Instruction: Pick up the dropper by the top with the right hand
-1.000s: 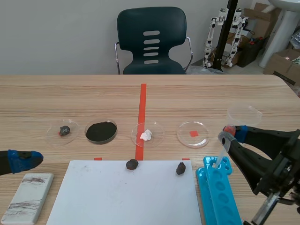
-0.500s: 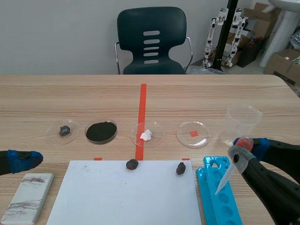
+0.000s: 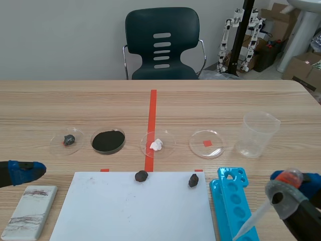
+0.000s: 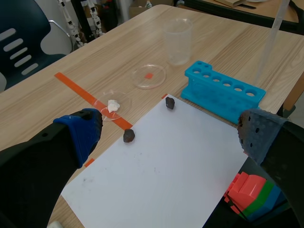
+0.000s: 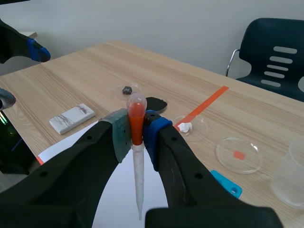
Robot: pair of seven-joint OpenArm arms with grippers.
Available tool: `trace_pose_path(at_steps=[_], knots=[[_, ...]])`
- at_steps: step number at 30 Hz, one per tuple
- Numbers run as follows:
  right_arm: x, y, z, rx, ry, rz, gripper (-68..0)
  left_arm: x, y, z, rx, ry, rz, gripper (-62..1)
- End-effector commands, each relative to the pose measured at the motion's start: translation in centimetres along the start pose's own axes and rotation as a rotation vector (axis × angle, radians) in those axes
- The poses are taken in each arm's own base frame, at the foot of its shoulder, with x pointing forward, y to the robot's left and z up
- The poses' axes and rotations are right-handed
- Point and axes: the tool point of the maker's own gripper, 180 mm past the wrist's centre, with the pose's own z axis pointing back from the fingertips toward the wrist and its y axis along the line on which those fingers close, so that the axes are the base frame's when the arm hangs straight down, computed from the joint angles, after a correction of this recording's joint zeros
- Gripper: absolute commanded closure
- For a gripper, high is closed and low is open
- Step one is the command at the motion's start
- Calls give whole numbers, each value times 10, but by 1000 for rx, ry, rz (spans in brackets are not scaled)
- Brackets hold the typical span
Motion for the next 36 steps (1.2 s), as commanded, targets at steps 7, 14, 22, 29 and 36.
trace_pose_path(at_steps=[7, 14, 22, 29, 36], knots=[[4, 4, -2, 27, -10, 27, -64, 8, 1, -2, 8, -32, 7, -598], [4, 4, -2, 29, -8, 29, -64, 8, 1, -2, 8, -32, 7, -598], [4, 4, -2, 29, -9, 29, -64, 8, 1, -2, 8, -32, 7, -598], [4, 4, -2, 29, -9, 29, -64, 8, 1, -2, 8, -32, 7, -598], [4, 4, -2, 29, -9, 29, -64, 8, 1, -2, 8, -32, 7, -598]])
